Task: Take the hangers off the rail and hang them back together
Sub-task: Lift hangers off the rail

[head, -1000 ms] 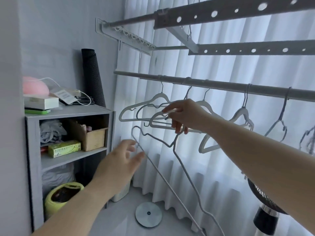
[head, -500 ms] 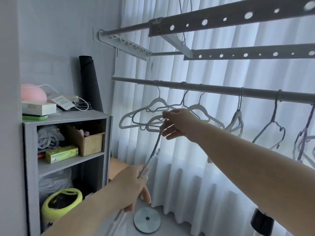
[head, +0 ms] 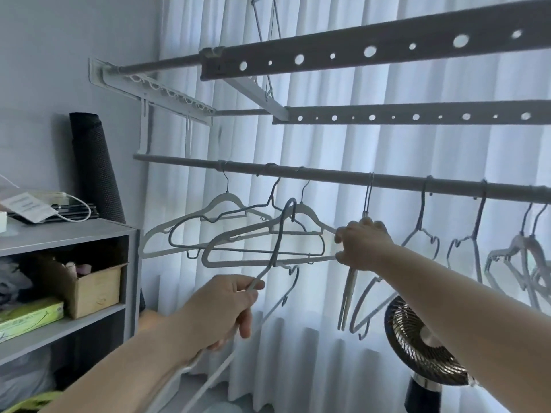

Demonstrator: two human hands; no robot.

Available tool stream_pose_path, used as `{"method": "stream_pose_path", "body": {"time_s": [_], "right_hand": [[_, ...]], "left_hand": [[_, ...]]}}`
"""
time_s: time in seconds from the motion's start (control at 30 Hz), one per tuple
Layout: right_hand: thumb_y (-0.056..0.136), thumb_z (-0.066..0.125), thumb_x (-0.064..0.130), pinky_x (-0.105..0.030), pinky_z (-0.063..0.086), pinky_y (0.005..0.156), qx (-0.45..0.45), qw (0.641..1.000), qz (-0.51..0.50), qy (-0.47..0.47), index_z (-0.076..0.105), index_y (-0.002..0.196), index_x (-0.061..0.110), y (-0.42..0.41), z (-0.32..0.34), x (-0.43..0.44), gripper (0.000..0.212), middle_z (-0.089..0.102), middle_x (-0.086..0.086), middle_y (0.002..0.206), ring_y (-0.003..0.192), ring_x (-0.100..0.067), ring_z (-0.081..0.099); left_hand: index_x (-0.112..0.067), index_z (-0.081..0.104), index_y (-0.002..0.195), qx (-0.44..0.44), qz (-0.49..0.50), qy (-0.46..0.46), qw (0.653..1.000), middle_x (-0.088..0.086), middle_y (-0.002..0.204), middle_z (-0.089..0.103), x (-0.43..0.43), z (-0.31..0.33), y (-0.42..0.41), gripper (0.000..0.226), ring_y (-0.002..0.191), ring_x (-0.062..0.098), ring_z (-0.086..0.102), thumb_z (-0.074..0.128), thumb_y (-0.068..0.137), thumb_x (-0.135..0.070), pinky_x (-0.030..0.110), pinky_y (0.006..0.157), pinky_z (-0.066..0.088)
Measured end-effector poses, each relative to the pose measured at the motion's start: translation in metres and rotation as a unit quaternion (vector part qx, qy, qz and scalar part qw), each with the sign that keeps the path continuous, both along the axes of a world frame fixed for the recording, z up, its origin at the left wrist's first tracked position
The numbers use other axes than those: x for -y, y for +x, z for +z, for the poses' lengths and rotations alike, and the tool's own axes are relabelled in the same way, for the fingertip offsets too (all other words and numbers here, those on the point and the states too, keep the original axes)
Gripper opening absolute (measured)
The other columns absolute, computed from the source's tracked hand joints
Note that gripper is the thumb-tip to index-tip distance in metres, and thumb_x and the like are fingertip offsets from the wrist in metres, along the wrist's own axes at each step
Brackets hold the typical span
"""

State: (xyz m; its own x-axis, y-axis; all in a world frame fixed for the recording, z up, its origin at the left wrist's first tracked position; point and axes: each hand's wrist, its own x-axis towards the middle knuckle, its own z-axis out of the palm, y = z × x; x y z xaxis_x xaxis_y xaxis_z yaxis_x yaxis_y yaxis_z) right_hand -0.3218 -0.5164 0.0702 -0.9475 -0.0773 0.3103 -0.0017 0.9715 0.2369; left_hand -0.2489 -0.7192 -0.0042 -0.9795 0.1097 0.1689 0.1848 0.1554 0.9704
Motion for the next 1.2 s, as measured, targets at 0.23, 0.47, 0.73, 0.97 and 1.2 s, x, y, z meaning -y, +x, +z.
{"method": "stream_pose_path", "body": {"time_s": [0.23, 0.47, 0.73, 0.97, 1.2], "right_hand": [[0.091, 0.046, 0.026, -0.035, 0.017, 0.114, -0.120, 0.991, 0.000, -0.056, 0.037, 0.137, 0.015, -0.009, 0.021, -0.021, 0.048, 0.034, -0.008, 0.146, 0.136, -0.028, 0.026], [0.092, 0.044, 0.021, -0.038, 0.005, 0.119, -0.188, 0.980, -0.030, -0.060, 0.019, 0.145, 0.014, -0.032, 0.049, -0.035, 0.059, 0.012, -0.005, 0.157, 0.144, -0.027, 0.012], [0.094, 0.041, 0.021, -0.039, 0.002, 0.119, -0.163, 0.984, -0.045, -0.053, 0.009, 0.148, 0.021, -0.051, 0.051, -0.047, 0.063, 0.011, 0.000, 0.158, 0.145, -0.025, 0.008], [0.089, 0.039, 0.008, -0.040, 0.009, 0.118, -0.180, 0.980, -0.055, -0.063, 0.023, 0.143, 0.017, -0.060, 0.060, -0.056, 0.057, 0.037, -0.007, 0.143, 0.134, -0.028, 0.030], [0.092, 0.035, 0.009, -0.038, 0.010, 0.118, -0.176, 0.980, -0.032, -0.090, 0.034, 0.135, 0.015, -0.062, 0.065, -0.067, 0.043, 0.047, -0.009, 0.132, 0.127, -0.028, 0.038]], "left_hand": [[-0.012, 0.057, 0.094, -0.044, -0.068, 0.018, 0.997, -0.001, 0.032, 0.051, -0.030, 0.038, -0.042, 0.019, 0.017, 0.006, 0.026, 0.039, 0.095, -0.007, 0.009, 0.027, 0.020], [-0.013, 0.055, 0.088, -0.099, -0.100, -0.023, 0.990, -0.003, 0.029, 0.051, -0.062, 0.067, -0.085, 0.019, 0.018, 0.006, 0.032, 0.038, 0.094, -0.007, 0.010, 0.028, 0.026], [-0.014, 0.050, 0.081, -0.074, -0.092, -0.001, 0.993, -0.003, 0.026, 0.051, -0.091, 0.081, -0.122, 0.019, 0.019, 0.007, 0.033, 0.037, 0.092, -0.005, 0.007, 0.029, 0.027], [-0.017, 0.050, 0.076, -0.064, -0.074, 0.013, 0.995, -0.002, 0.028, 0.053, -0.102, 0.081, -0.137, 0.023, 0.021, 0.007, 0.036, 0.038, 0.092, -0.006, 0.010, 0.028, 0.031], [-0.015, 0.047, 0.076, -0.047, -0.072, 0.010, 0.996, -0.003, 0.026, 0.052, -0.115, 0.082, -0.145, 0.023, 0.019, 0.007, 0.037, 0.035, 0.092, -0.004, 0.009, 0.029, 0.032]]}}
